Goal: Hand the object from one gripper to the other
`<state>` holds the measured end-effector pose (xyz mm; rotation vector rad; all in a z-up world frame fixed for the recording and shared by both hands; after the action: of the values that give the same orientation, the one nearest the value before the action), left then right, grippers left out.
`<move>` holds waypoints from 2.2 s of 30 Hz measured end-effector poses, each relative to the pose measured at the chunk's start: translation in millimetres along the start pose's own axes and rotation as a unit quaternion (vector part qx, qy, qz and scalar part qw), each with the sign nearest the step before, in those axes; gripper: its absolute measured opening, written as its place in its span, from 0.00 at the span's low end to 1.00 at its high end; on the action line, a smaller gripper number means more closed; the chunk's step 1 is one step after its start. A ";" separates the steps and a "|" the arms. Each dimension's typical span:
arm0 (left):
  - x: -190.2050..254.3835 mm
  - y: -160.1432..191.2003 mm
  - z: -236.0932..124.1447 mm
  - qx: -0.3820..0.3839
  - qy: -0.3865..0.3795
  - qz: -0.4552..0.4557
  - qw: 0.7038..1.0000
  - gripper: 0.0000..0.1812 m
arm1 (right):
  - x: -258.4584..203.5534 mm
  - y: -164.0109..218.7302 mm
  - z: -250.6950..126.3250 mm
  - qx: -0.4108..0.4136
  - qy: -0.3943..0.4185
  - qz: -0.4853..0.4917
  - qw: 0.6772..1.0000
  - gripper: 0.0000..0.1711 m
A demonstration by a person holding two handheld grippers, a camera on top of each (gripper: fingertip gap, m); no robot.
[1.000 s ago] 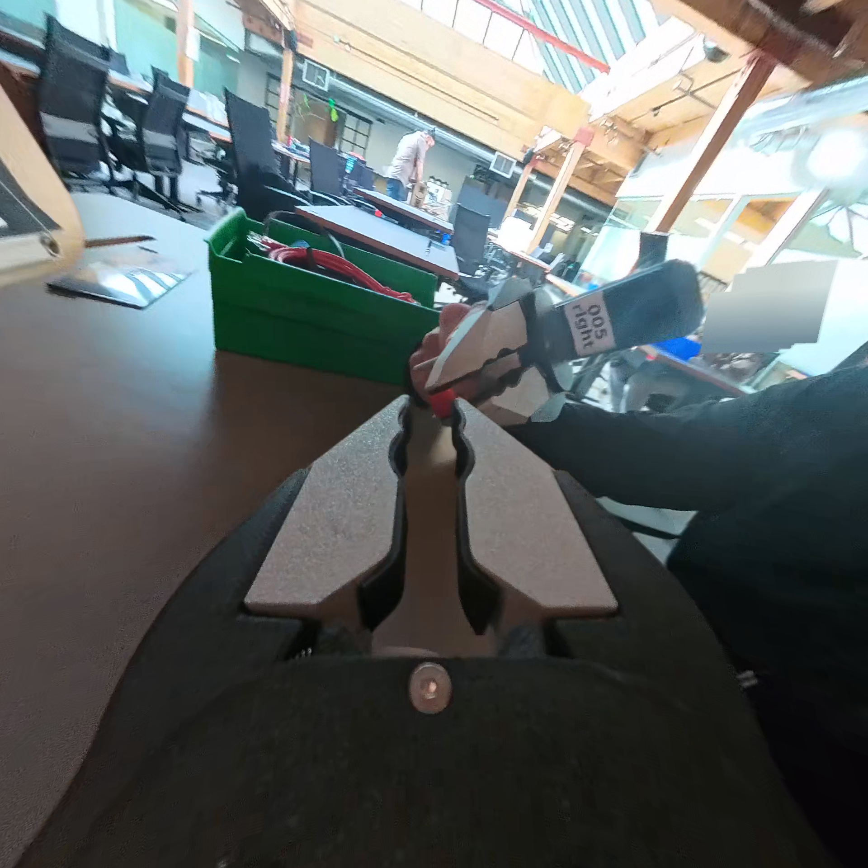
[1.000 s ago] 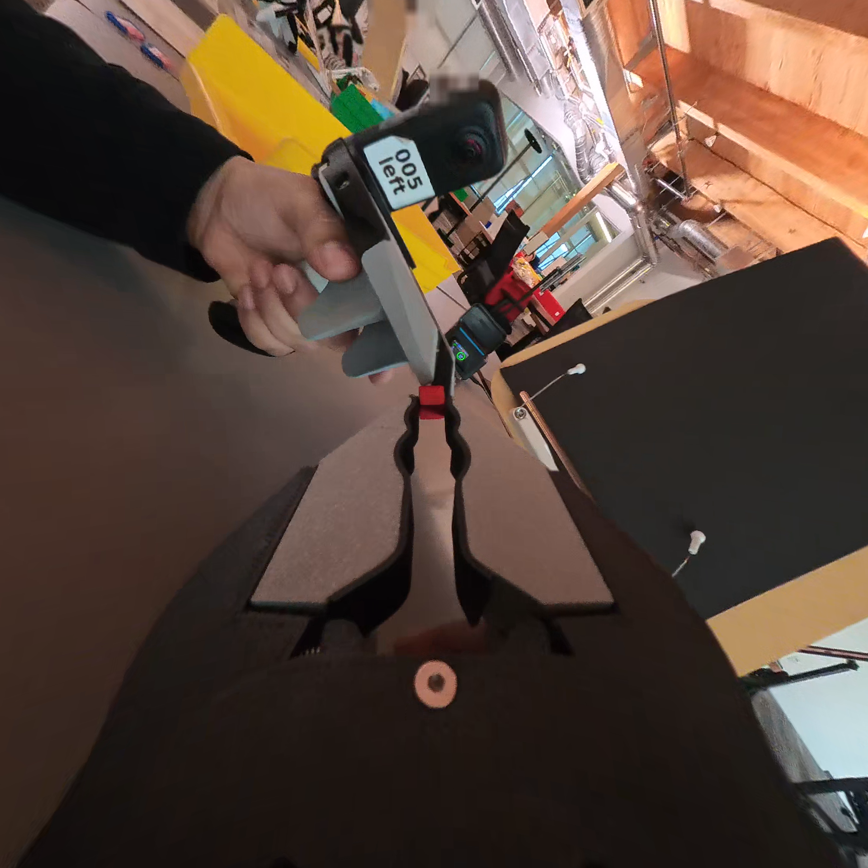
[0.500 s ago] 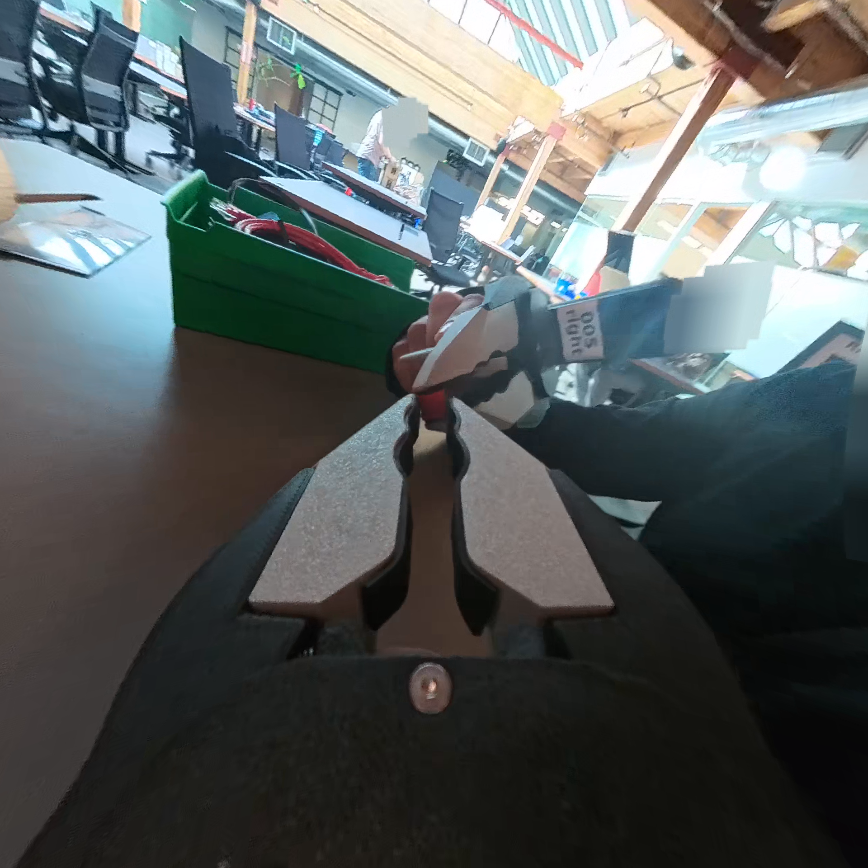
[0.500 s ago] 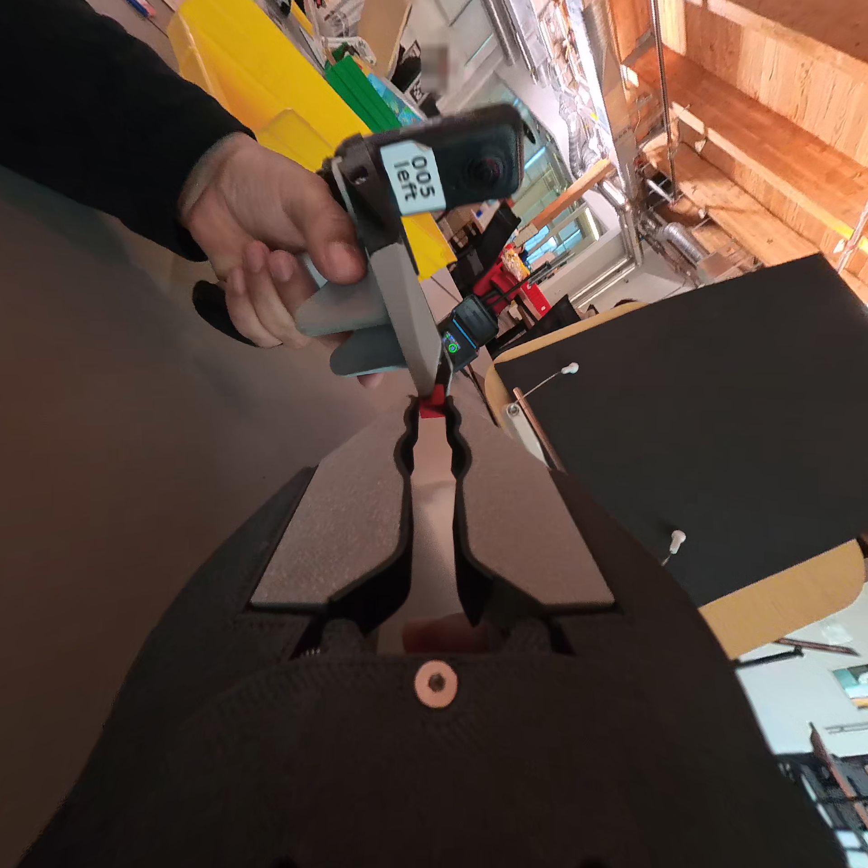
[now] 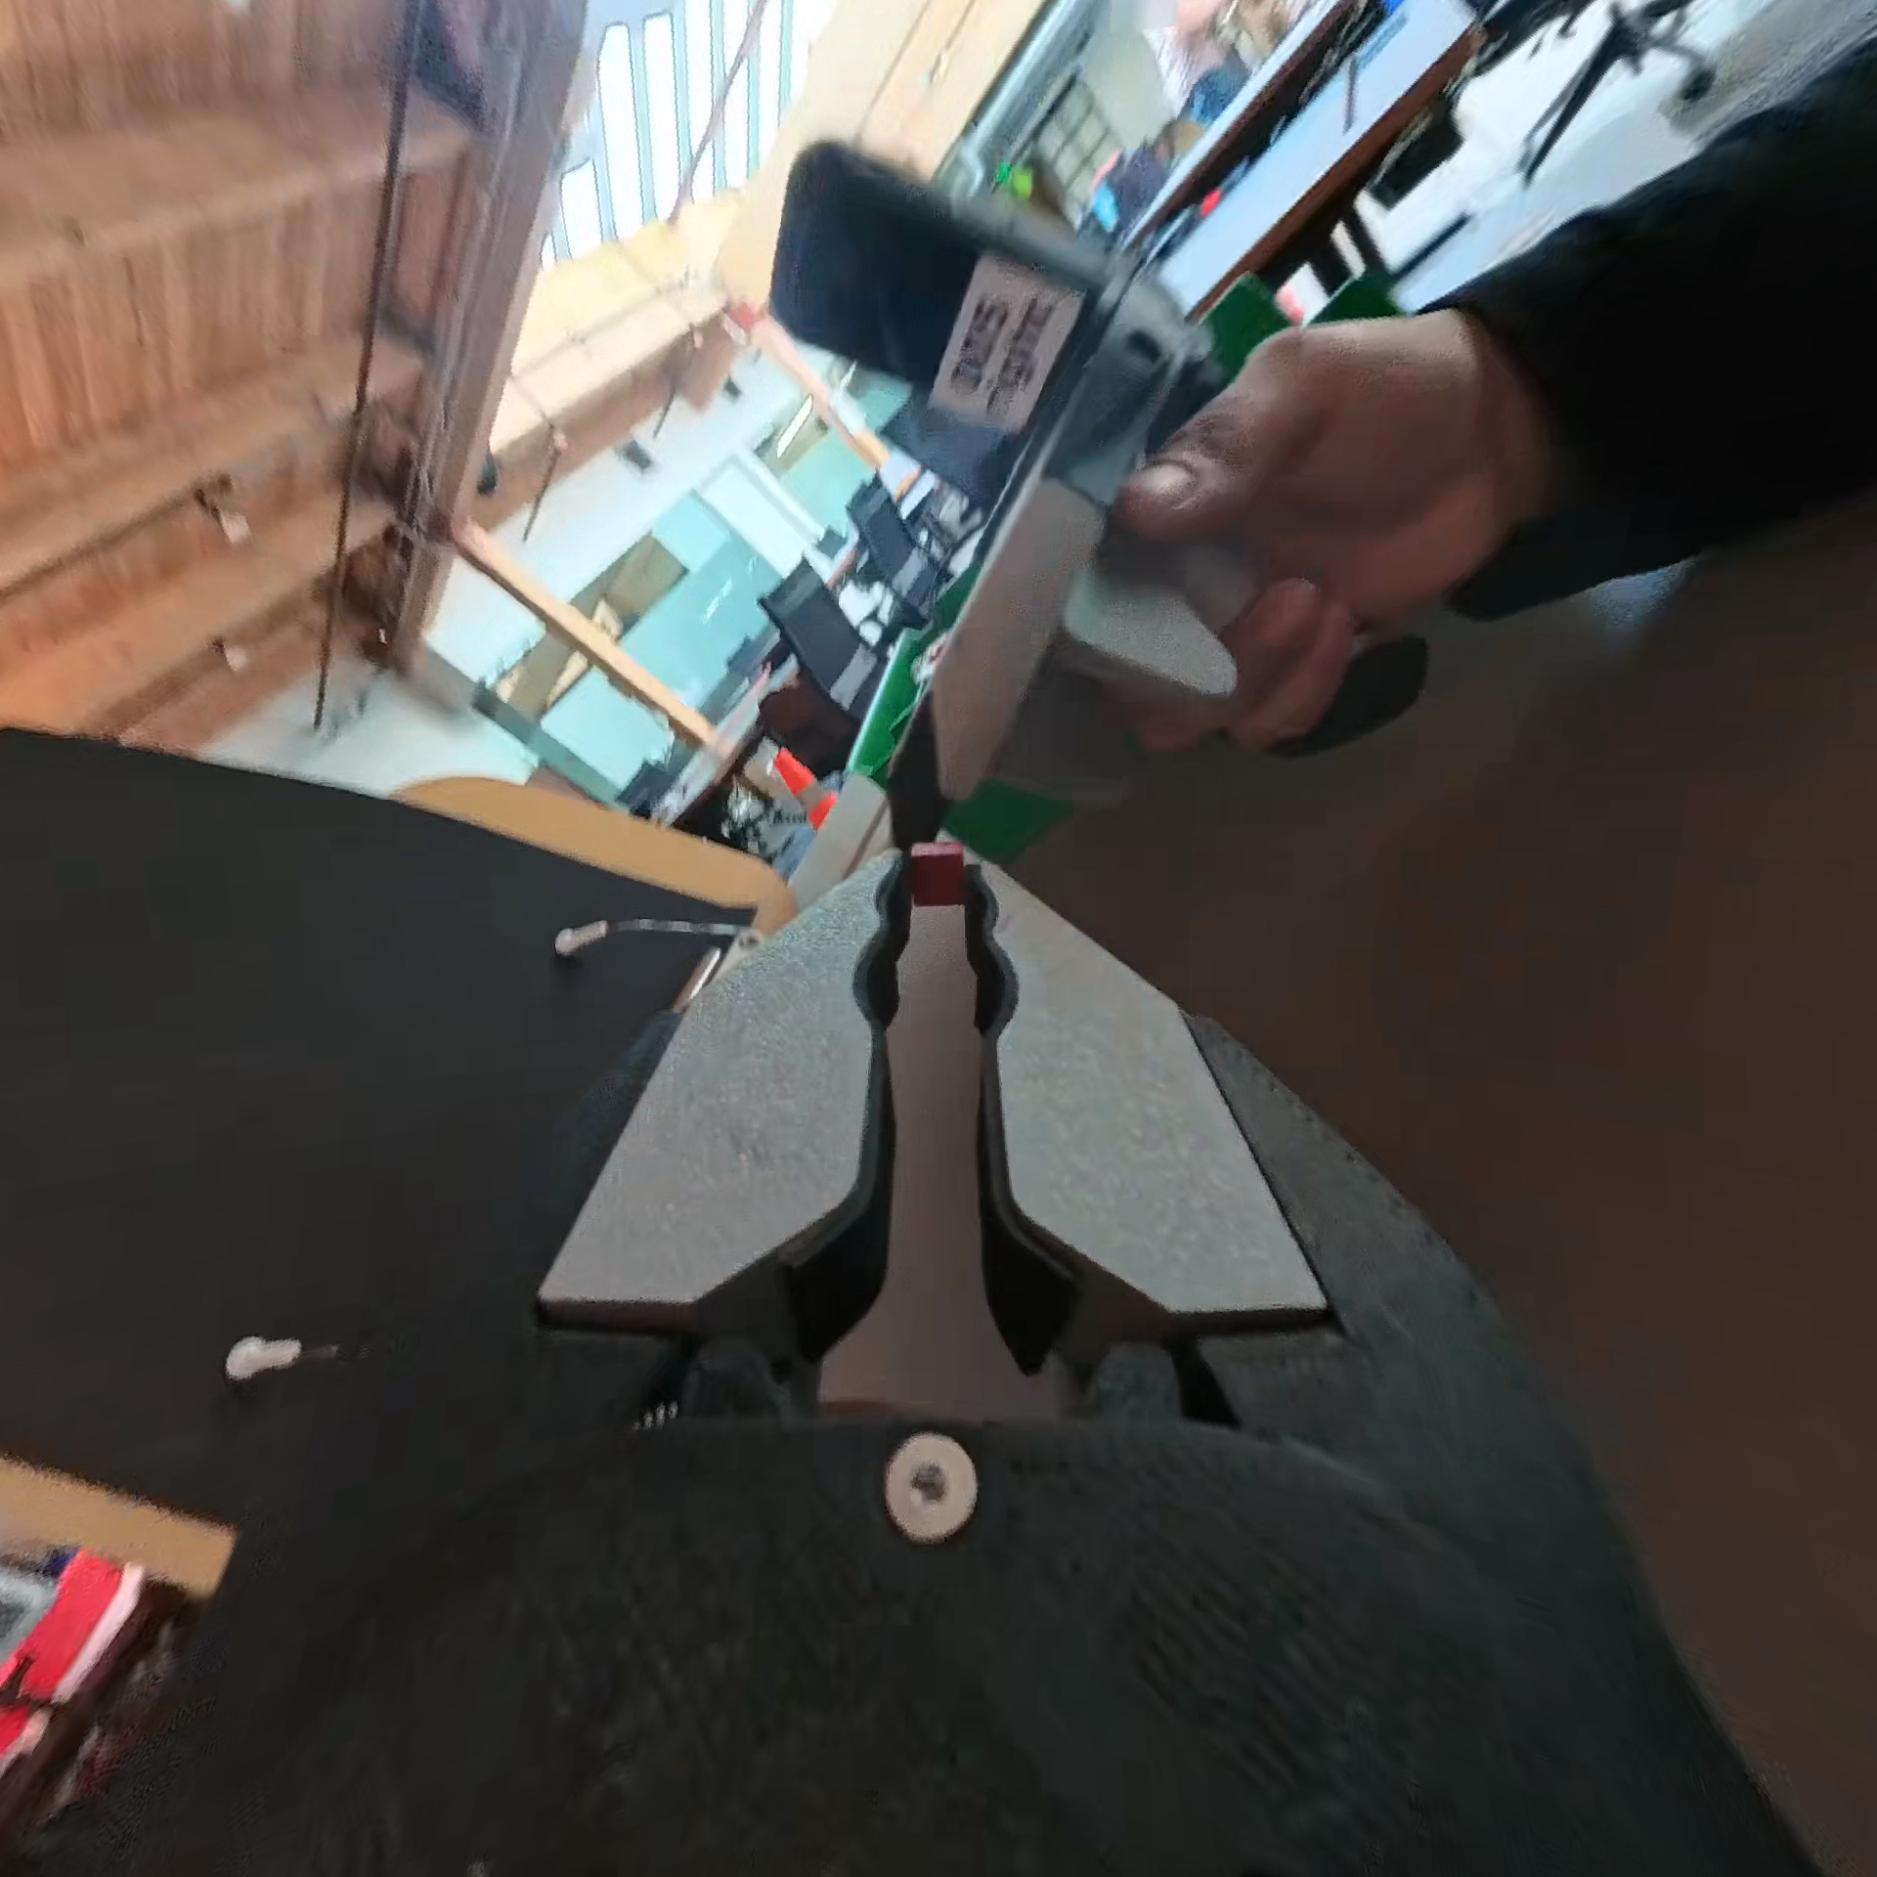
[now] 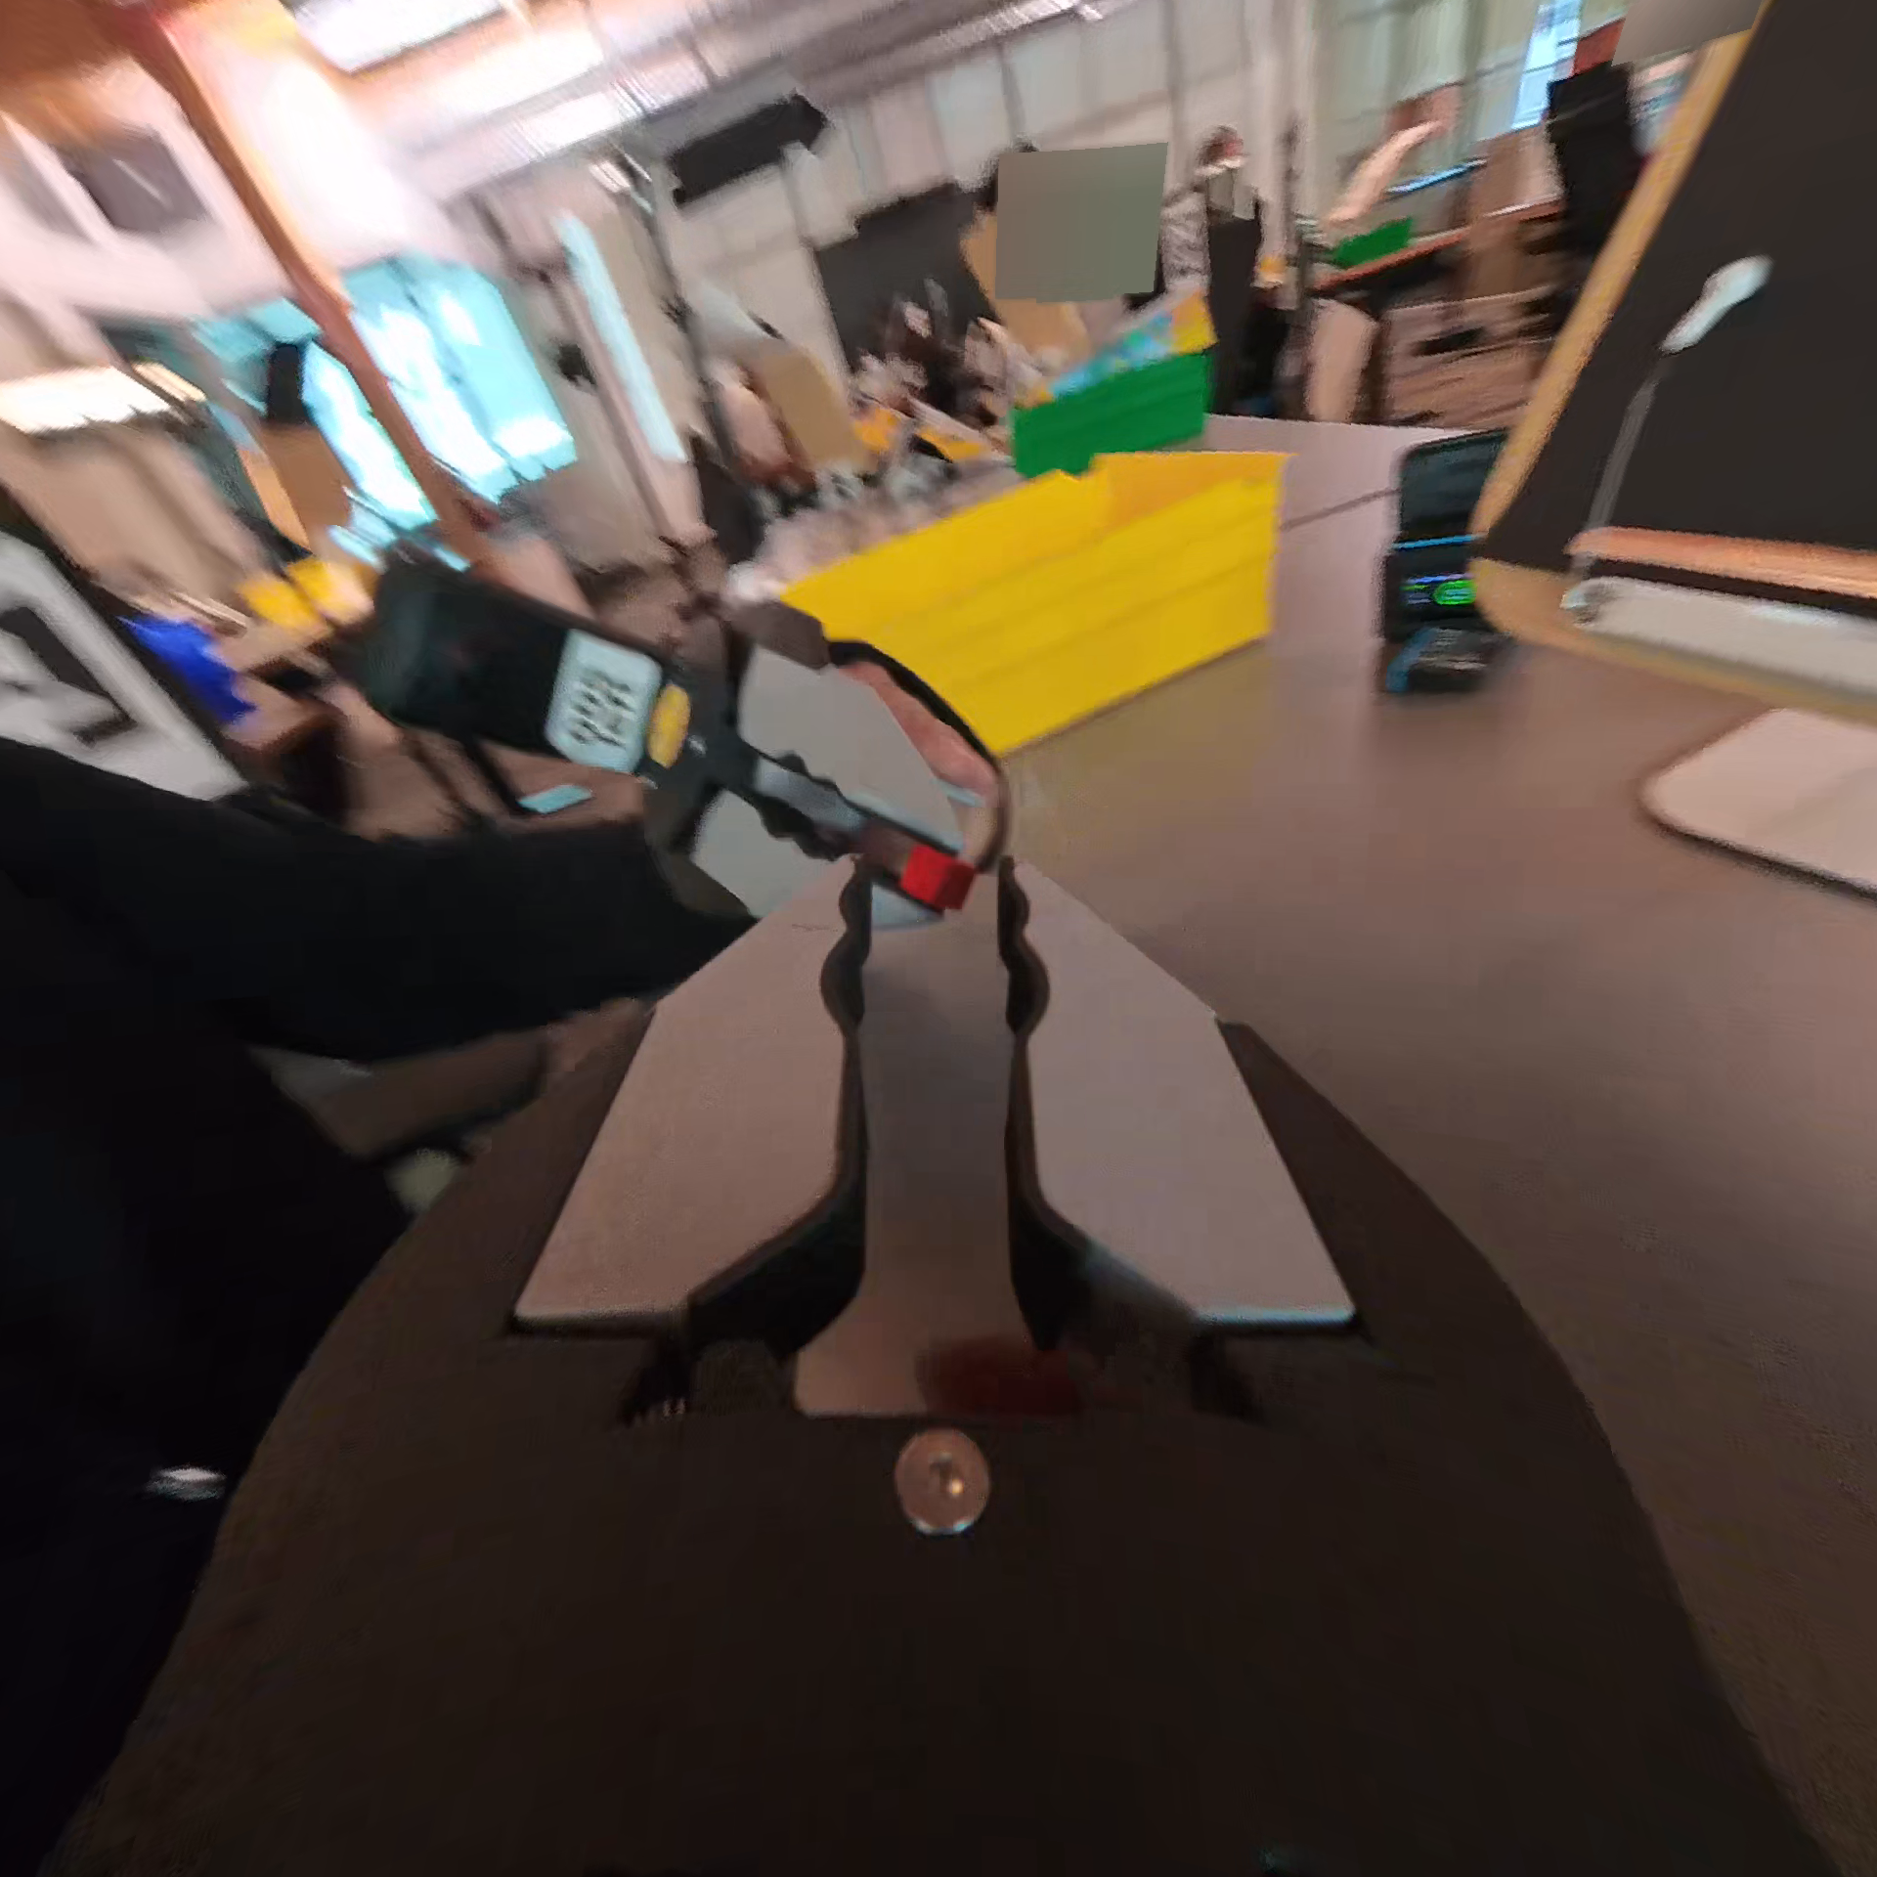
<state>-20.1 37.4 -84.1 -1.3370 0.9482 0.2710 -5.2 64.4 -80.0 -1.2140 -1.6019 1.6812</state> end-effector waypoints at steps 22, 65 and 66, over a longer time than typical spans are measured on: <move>-1.5 -8.7 -2.7 0.033 -0.006 -0.038 0.999 0.04 | -8.3 -0.2 2.9 0.006 -0.088 0.090 0.992 0.04; -6.6 17.6 -1.8 -0.009 0.029 -0.122 0.992 0.05 | 11.3 20.6 14.6 -0.060 0.086 -0.101 0.989 0.14; -5.2 14.1 -2.2 -0.002 0.027 -0.106 0.994 0.05 | 6.4 17.5 13.1 -0.048 0.050 -0.061 0.996 0.14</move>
<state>-33.6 40.9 -90.1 -1.4413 0.8413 0.0738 -15.8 60.2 -99.8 -1.2014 -1.6770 1.4605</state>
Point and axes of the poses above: each gripper's, where its closed fingertips meet, z out along the fingers, y out of its underside, x = y × z across the jaws, the point moved 2 cm from there along -z, back along the fingers, and after that the axes turned 5 degrees about y, right-handed, at the moved point
